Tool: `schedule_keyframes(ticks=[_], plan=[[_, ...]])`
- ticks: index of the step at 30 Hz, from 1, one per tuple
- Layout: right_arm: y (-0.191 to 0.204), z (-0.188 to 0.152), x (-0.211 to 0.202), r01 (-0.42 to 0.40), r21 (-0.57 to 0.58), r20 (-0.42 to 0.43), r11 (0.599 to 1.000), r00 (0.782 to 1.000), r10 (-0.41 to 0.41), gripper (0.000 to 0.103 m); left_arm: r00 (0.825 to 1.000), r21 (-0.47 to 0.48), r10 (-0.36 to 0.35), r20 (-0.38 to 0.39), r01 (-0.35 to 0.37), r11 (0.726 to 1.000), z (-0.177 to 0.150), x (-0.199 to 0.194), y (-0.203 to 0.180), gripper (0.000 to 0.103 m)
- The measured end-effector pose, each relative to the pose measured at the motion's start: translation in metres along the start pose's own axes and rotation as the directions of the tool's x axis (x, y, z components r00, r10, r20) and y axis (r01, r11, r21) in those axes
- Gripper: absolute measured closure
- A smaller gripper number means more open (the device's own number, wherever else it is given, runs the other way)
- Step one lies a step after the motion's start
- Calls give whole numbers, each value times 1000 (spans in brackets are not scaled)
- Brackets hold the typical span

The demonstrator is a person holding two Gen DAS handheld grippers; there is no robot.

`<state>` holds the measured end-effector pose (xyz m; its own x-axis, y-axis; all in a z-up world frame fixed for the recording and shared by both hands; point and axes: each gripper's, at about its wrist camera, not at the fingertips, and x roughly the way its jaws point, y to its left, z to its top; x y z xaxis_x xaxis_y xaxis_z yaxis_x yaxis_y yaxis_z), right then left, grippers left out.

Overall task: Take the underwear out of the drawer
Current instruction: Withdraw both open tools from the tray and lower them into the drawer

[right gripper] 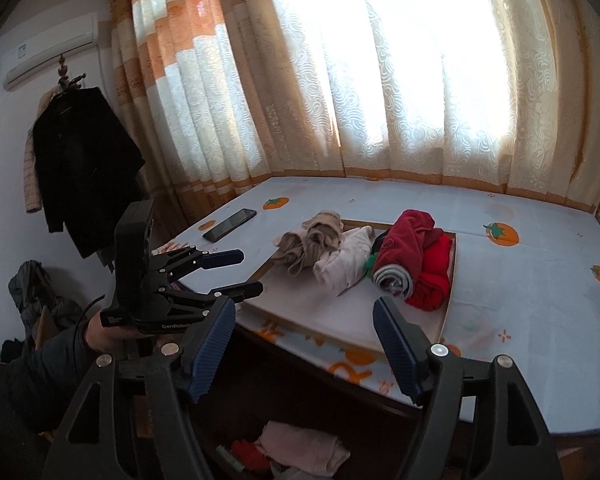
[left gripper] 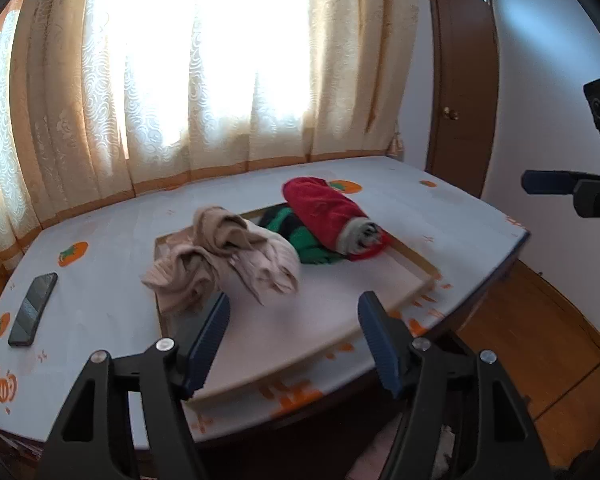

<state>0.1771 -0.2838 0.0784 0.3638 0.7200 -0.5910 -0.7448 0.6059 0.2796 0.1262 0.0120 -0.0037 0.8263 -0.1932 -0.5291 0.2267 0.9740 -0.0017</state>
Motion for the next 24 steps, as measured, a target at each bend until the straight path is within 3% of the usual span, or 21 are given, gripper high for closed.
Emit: schedule_keyframes(ticks=[7,13,24], plan=[[5,-30,-33,10,-9,-16,1000,1000,-10,29,999,33,-24,-23,24,999,-36,-20,-22,32],[-6,-64,-48,40,26,-56,999,998,-38,28,996,39,-14,-87,17,999,-73,-18,-32,32],[-27,-151,-1,40,133,-211,990,977,-11,27,967,-1,10,-254,-11,1000,-126,10,-27,32]])
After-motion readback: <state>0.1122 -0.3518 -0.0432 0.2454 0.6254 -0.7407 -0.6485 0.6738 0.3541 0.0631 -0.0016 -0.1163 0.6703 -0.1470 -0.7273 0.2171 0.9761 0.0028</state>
